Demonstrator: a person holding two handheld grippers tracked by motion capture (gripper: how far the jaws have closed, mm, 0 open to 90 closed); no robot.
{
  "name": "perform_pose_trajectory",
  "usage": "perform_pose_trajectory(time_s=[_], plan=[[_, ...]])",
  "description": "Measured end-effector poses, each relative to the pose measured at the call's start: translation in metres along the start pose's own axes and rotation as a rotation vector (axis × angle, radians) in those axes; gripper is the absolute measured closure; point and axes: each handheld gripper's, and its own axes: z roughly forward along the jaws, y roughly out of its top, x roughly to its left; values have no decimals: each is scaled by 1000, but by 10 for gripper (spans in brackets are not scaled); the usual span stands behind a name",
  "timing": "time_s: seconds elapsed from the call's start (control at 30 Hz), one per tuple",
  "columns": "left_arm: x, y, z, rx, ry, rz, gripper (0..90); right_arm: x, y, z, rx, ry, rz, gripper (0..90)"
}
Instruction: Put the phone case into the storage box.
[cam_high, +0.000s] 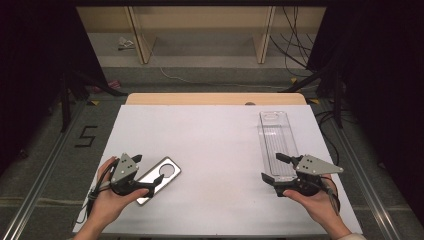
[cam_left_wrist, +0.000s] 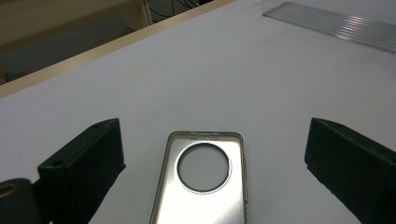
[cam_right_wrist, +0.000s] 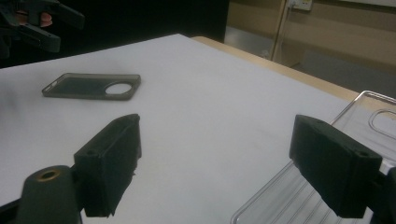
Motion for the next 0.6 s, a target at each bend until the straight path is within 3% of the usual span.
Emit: perform_pose_trajectory(time_s=[0.33, 0.5, 0.6], plan=[[1, 0, 0, -3, -1, 4, 113, 0, 0, 0, -3, -1, 4, 177], [2, 0, -1, 3, 3, 24, 251, 1, 1, -1, -3, -2, 4, 178], [3, 1, -2, 9, 28, 33, 419, 1, 0, 0, -3, -5, 2, 177]])
